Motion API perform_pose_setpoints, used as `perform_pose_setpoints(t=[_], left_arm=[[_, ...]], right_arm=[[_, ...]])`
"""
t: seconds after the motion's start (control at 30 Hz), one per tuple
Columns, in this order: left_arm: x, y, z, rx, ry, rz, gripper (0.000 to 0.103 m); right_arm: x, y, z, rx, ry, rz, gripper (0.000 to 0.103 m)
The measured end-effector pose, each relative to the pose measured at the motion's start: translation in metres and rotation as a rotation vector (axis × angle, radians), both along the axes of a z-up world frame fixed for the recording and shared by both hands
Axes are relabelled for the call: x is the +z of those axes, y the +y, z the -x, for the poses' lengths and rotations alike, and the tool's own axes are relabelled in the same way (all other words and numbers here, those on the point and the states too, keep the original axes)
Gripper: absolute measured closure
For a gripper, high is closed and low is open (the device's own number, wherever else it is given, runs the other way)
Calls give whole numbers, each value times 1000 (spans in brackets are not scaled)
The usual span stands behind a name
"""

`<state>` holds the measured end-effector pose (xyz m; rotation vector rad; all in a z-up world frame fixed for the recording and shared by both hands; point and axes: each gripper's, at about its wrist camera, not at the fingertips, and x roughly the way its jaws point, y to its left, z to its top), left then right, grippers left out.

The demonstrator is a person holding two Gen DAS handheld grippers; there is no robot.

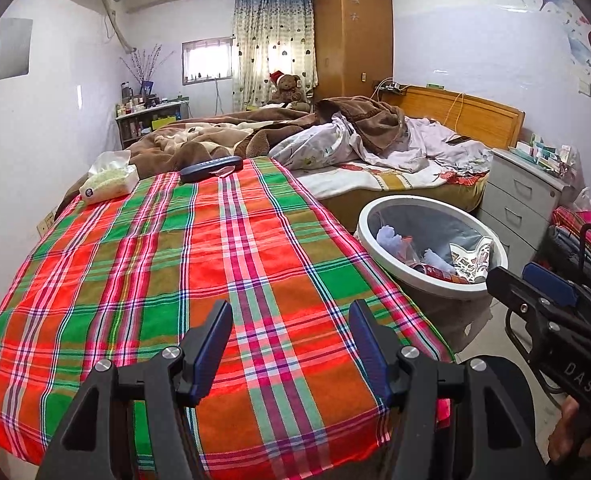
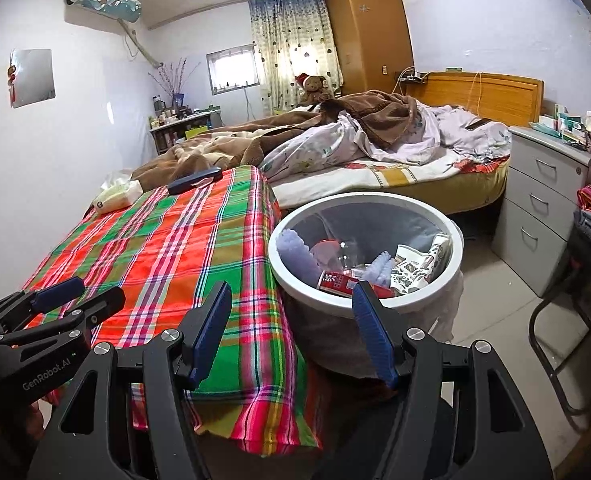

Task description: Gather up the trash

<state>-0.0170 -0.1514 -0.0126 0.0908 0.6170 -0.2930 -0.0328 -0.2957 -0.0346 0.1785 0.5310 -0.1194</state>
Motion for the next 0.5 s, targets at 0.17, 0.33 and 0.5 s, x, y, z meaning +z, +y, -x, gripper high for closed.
perform_pose_setpoints(t=[0.17, 0.33, 0.5], left_arm=[[0, 2, 1, 4, 1, 0, 43], [0, 3, -1, -1, 6, 5, 43], [1, 3, 0, 2, 4, 7, 43]], right_arm=[[1, 1, -1, 3, 0, 2, 39], [0, 1, -2, 2, -1, 3, 39], [0, 1, -2, 1, -2, 3, 39]])
